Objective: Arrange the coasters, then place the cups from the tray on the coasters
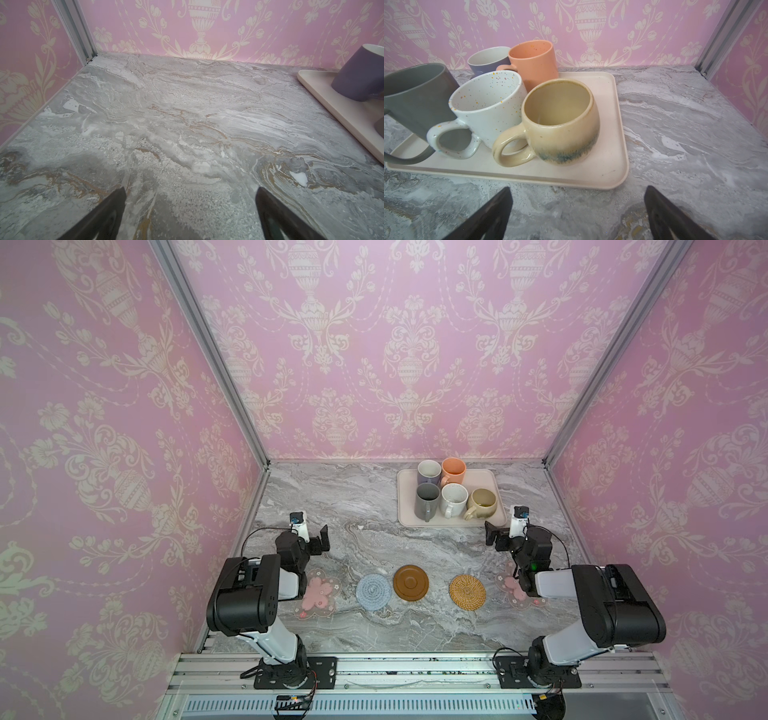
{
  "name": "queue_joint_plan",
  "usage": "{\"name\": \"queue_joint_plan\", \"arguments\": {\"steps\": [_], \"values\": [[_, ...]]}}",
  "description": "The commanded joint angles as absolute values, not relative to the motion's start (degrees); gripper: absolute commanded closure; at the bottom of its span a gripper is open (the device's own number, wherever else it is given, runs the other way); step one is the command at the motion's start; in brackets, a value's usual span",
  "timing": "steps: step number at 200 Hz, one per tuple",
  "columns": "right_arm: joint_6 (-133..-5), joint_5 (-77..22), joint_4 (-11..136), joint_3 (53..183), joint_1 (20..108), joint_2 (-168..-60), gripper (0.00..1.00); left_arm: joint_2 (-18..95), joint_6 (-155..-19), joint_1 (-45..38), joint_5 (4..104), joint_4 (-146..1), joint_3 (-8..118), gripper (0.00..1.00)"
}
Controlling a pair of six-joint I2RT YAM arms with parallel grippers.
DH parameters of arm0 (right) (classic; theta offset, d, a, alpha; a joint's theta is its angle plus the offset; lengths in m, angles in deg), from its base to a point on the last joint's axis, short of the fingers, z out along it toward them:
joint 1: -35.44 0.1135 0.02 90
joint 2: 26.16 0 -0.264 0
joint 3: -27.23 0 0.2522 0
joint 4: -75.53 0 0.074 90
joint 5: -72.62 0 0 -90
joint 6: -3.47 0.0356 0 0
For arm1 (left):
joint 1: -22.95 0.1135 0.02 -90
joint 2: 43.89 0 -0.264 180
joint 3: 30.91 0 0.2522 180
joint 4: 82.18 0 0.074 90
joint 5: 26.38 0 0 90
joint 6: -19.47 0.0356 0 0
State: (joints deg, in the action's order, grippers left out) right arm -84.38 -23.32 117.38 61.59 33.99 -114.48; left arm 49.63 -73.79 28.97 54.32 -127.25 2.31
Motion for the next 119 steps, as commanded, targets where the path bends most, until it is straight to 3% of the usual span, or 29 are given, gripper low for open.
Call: {"name": "queue_joint_plan", "arguments": {"steps": [1, 52, 88, 119], "values": [[-83.5, -22.46, 117.26, 61.4, 34.22, -114.9, 0.0, 45.23, -72.41, 28.32, 54.65, -119.01, 5.15, 0.01], [-83.2, -21.61, 115.77, 61.63, 34.3, -113.73, 0.0, 33.0, -73.76, 23.51, 60.1, -92.42, 13.6, 0.01], [-85.22, -24.17, 94.29, 68.94, 34.91, -105.01, 0.02, 29.13, -75.21, 14.61, 72.76, -74.8, 19.99, 0.04], [-83.93, -22.13, 87.91, 70.04, 35.48, -98.48, 0.02, 30.34, -76.32, 8.81, 76.58, -61.45, 28.24, 0.13]]}}
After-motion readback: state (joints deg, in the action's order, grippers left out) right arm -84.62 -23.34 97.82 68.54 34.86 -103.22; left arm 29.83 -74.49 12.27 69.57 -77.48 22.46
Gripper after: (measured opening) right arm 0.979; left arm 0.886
